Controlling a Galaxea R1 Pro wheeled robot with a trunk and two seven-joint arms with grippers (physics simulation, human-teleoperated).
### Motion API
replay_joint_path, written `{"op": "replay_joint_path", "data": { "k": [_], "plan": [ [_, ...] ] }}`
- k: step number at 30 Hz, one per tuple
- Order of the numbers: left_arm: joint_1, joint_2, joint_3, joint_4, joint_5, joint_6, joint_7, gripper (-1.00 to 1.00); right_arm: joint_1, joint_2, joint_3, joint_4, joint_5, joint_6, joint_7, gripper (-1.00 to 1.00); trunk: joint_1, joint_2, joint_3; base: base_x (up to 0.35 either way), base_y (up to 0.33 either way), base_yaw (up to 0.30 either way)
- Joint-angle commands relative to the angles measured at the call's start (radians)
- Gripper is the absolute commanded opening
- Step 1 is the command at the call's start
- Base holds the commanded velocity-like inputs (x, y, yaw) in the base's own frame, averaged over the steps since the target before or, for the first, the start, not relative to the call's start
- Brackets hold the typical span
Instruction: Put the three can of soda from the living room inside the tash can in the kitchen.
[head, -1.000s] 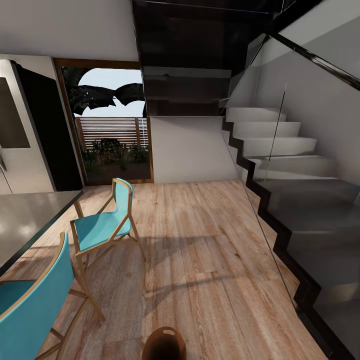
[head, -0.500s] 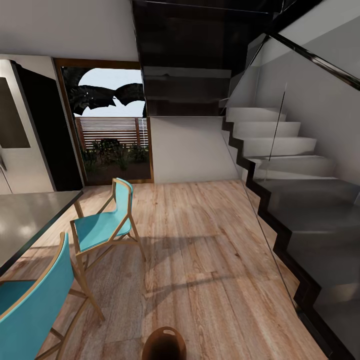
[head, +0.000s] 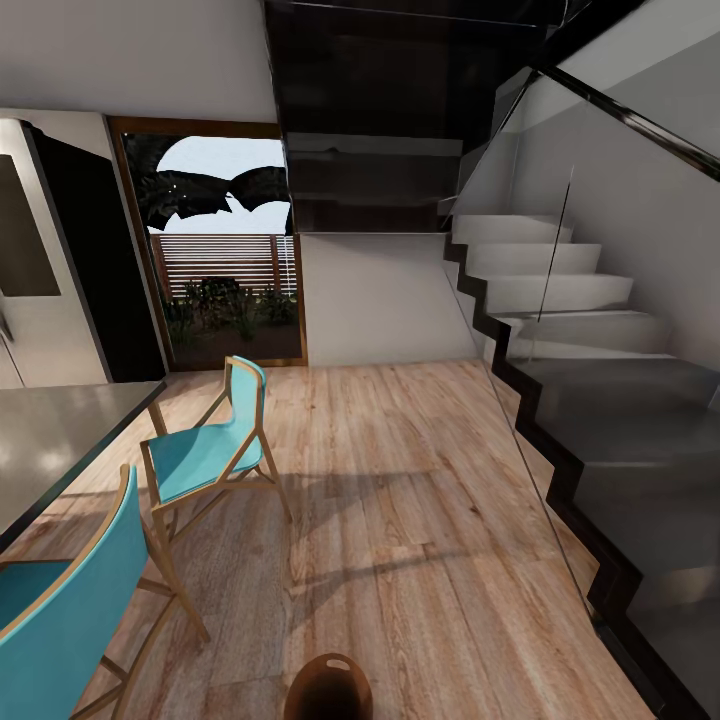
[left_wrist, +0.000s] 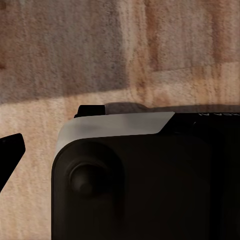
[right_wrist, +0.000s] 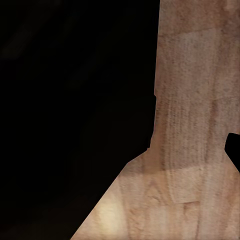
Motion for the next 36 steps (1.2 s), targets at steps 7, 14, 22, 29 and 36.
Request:
{"op": "replay_joint_path", "data": {
  "k": [7,14,22,29,36],
  "plan": [
    [0.0,0.0,0.0,0.0,0.0,0.0,0.0,1.0,0.0,0.0,0.0,0.0,0.0,0.0,0.0,1.0,0.0,0.0,0.0,0.0,0.0,0.0],
    [0.0,0.0,0.0,0.0,0.0,0.0,0.0,1.0,0.0,0.0,0.0,0.0,0.0,0.0,0.0,1.0,0.0,0.0,0.0,0.0,0.0,0.0],
    [0.0,0.0,0.0,0.0,0.0,0.0,0.0,1.0,0.0,0.0,0.0,0.0,0.0,0.0,0.0,1.0,0.0,0.0,0.0,0.0,0.0,0.0],
    [0.0,0.0,0.0,0.0,0.0,0.0,0.0,1.0,0.0,0.0,0.0,0.0,0.0,0.0,0.0,1.0,0.0,0.0,0.0,0.0,0.0,0.0],
    [0.0,0.0,0.0,0.0,0.0,0.0,0.0,1.0,0.0,0.0,0.0,0.0,0.0,0.0,0.0,1.0,0.0,0.0,0.0,0.0,0.0,0.0]
  ]
}}
